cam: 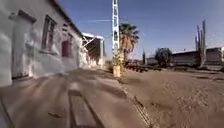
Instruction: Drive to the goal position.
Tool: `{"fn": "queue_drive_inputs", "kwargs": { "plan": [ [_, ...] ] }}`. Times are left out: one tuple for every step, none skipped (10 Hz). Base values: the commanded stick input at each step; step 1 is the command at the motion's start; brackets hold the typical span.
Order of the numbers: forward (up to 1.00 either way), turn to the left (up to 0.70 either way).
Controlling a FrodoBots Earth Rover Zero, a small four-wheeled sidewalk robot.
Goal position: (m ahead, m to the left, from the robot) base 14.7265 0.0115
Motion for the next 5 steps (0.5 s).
{"fn": "queue_drive_inputs", "kwargs": {
  "plan": [
    [0.70, 0.14],
    [0.70, 0.14],
    [0.70, 0.14],
    [0.70, 0.14],
    [0.70, 0.14]
  ]
}}
